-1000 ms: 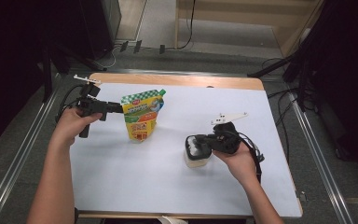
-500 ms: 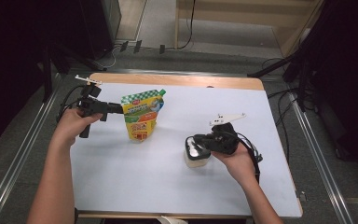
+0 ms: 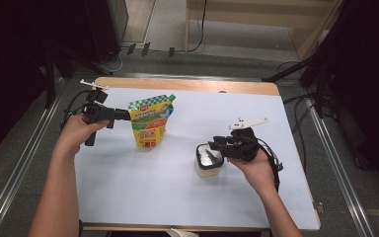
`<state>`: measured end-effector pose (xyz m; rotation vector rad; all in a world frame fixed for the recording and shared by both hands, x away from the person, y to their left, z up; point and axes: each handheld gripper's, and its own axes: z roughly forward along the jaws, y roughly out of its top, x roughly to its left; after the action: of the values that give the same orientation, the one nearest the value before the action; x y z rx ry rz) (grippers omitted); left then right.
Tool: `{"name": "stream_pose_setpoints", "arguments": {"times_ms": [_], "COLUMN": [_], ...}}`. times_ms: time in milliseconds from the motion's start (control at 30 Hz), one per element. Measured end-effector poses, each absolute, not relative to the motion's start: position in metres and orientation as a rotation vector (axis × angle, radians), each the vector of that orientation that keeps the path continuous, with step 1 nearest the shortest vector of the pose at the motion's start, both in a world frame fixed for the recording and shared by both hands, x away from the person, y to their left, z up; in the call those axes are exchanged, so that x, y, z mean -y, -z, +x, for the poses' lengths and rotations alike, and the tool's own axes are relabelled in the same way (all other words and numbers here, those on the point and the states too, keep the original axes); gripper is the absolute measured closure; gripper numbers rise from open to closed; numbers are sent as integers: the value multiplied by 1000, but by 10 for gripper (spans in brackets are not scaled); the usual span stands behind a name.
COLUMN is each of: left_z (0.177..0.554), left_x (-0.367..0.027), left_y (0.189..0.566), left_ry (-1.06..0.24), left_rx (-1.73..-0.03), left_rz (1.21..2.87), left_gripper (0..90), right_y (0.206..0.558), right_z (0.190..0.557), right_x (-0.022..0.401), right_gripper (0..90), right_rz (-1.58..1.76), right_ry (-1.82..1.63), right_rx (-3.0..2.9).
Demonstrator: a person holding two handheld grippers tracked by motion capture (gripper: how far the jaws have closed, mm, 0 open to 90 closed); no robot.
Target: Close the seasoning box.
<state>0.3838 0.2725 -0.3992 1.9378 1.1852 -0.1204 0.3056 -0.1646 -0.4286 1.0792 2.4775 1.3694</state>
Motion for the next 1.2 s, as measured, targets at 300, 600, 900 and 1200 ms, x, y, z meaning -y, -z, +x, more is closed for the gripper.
{"name": "stream_pose_setpoints", "arguments": {"times_ms": [300, 600, 900, 1200], "left_z": [384, 384, 384, 384], "left_x": [-273, -273, -271, -272], "left_y": [400, 401, 400, 401], "left_ry": [109, 110, 110, 110], "left_rx": [-1199, -1201, -1191, -1195], "left_rz": [1944, 1946, 1952, 1949], "left_gripper": [370, 366, 366, 366], "right_y": [432, 435, 441, 445], "right_z": [311, 317, 321, 324], "right_x": [177, 194, 204, 218], "right_gripper": [582, 538, 508, 508], "right_rz": [1098, 1143, 1120, 1159], "right_ry": [-1377, -1391, -1361, -1369], "right_rx": [-2448, -2402, -2394, -2354]}}
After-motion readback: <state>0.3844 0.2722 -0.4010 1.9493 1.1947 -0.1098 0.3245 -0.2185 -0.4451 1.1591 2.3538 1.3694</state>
